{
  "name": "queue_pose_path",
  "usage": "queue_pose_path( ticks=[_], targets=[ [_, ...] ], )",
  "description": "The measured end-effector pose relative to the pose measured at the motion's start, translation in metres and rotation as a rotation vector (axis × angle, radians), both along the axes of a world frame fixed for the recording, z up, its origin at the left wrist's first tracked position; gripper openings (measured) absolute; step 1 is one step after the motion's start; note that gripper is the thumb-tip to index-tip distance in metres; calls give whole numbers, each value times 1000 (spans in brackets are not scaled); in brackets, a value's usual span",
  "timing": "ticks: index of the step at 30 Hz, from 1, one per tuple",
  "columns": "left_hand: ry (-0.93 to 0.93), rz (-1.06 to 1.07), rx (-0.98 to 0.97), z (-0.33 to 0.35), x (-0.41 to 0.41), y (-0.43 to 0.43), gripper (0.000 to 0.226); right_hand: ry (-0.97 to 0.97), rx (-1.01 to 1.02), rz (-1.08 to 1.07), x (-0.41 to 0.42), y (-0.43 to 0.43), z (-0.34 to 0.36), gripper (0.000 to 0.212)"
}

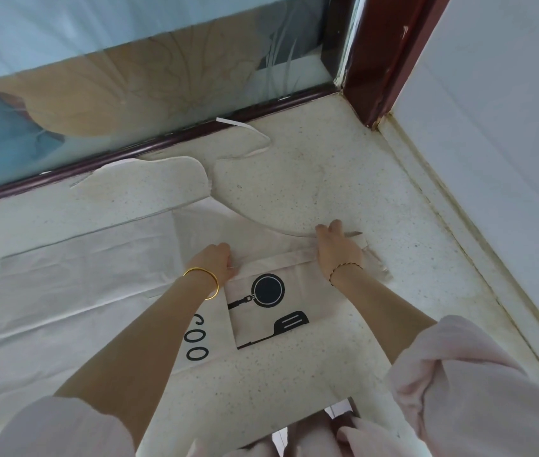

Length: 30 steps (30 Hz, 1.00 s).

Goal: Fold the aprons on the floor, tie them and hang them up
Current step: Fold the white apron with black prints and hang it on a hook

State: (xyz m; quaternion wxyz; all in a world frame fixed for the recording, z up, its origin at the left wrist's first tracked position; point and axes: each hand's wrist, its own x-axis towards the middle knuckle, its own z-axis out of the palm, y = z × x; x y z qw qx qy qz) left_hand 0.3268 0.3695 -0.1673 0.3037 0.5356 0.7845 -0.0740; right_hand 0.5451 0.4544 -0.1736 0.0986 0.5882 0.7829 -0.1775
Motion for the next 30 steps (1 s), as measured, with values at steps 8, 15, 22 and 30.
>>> queue_pose_path(
  ticks=[8,15,22,30],
  targets=[
    [-113,49,132,-1,13,7,19,-19,0,-142,9,32,0,11],
    [-79,121,167,-2,28,29,23,-15,92,-174,5,50,19,34],
    [-28,386,333,8,-54,26,26,196,68,99,-81,45,27,32],
    [269,283,226,0,-152,17,42,147,147,468,-185,53,19,40]
  ],
)
